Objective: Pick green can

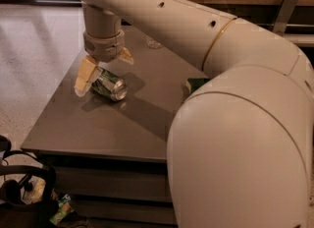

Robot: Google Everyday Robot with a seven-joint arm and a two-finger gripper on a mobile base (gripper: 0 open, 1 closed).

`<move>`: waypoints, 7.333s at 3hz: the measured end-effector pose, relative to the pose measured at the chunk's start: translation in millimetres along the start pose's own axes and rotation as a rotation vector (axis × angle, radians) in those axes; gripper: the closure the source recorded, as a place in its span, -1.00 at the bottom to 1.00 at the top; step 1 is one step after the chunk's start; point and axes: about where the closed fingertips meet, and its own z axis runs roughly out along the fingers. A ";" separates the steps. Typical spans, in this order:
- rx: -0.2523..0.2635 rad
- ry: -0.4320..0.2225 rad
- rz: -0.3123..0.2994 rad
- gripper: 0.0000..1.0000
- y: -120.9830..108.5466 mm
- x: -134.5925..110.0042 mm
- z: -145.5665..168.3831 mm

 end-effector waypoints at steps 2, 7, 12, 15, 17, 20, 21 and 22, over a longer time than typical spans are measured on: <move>0.001 0.037 0.002 -0.56 -2.6 -3.2 20.4; -0.025 -0.016 -0.052 1.00 1.4 -13.9 16.4; -0.097 -0.499 -0.387 1.00 13.1 -17.7 -78.5; -0.175 -0.701 -0.541 1.00 6.8 -36.4 -76.9; -0.178 -0.783 -0.564 1.00 0.5 -27.1 -74.1; -0.134 -0.851 -0.542 1.00 -10.9 -12.5 -65.7; -0.104 -0.886 -0.545 1.00 -15.4 -9.6 -60.8; -0.058 -0.933 -0.554 1.00 -21.0 -5.9 -55.8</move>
Offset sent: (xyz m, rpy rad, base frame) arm 0.0013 -0.0037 -0.0229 -0.0704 0.0346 -0.0015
